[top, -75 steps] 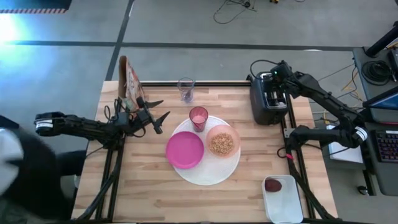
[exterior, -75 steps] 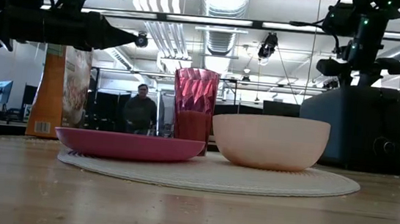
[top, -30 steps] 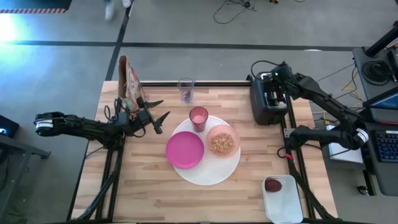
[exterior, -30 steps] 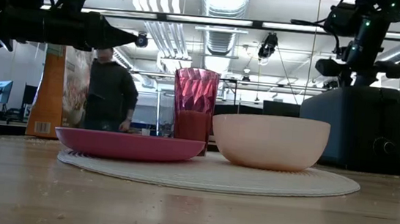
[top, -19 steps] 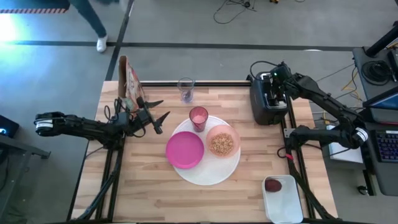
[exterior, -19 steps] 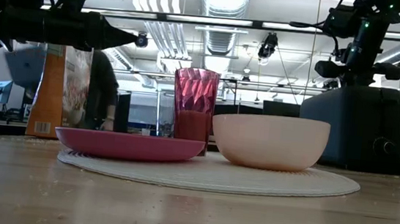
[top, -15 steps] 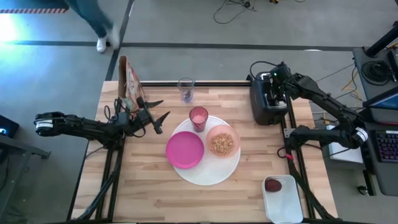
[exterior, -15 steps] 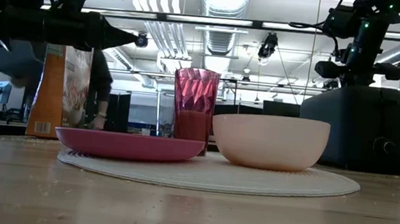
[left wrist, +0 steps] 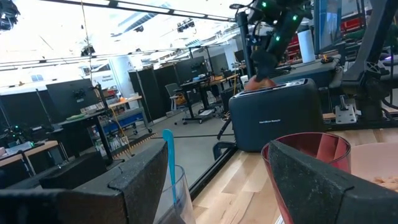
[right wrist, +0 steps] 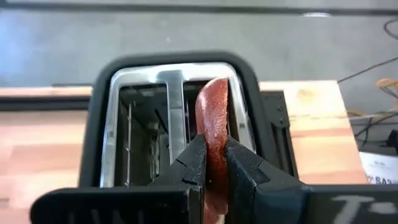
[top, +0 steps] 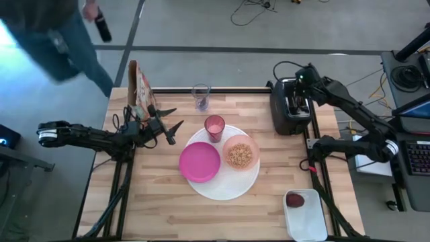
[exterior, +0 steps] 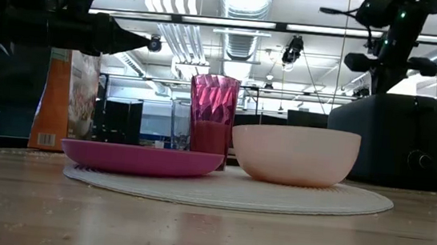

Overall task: Arrange a breakfast setting
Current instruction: Put the bagel from the toaster onto the pink plate on the placemat

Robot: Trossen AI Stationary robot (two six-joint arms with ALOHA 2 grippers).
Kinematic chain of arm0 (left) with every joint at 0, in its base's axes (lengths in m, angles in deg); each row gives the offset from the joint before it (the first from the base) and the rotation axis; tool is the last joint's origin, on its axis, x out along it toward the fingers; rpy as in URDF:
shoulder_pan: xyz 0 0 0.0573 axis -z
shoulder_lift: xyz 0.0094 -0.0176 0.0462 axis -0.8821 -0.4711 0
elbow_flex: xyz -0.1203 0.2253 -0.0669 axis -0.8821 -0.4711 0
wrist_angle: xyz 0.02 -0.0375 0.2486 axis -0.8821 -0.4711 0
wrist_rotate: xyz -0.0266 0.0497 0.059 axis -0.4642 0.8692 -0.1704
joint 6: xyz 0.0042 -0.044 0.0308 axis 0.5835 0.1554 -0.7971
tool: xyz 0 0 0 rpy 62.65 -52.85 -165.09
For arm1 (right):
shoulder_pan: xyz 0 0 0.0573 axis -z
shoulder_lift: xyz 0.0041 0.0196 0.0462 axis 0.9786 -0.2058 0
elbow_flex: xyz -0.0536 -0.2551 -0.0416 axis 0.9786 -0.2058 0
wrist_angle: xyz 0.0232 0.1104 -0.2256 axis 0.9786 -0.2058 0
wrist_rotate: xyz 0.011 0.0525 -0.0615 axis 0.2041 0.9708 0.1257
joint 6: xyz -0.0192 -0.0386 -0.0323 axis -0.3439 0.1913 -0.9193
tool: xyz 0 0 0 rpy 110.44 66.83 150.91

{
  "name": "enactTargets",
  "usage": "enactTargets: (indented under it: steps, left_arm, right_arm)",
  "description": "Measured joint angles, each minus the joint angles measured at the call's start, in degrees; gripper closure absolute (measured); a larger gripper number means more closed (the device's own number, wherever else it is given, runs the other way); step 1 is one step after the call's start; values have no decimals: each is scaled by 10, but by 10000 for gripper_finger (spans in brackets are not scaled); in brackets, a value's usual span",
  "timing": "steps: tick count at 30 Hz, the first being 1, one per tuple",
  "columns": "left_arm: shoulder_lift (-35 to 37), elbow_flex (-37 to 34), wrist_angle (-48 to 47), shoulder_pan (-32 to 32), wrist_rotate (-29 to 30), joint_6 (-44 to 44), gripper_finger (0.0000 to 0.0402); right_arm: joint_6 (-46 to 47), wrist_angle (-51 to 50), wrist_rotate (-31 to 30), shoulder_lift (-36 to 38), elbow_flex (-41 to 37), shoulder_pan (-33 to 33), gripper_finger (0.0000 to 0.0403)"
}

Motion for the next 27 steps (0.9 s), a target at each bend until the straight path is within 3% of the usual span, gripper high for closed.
enactTargets:
  steps: [14,17,24,27]
  left_arm:
    - [0,0,0,0,0,0,141]
    - [0,0,0,0,0,0,141]
    - [0,0,0,0,0,0,141]
    - [0,0,0,0,0,0,141]
  right_arm:
    - [-10,6,-3,21,134,0,374]
    - [-2,9,57,24,155,0,374]
    - [5,58,283,23,147,-29,374]
    - [6,89,324,23,127,-73,374]
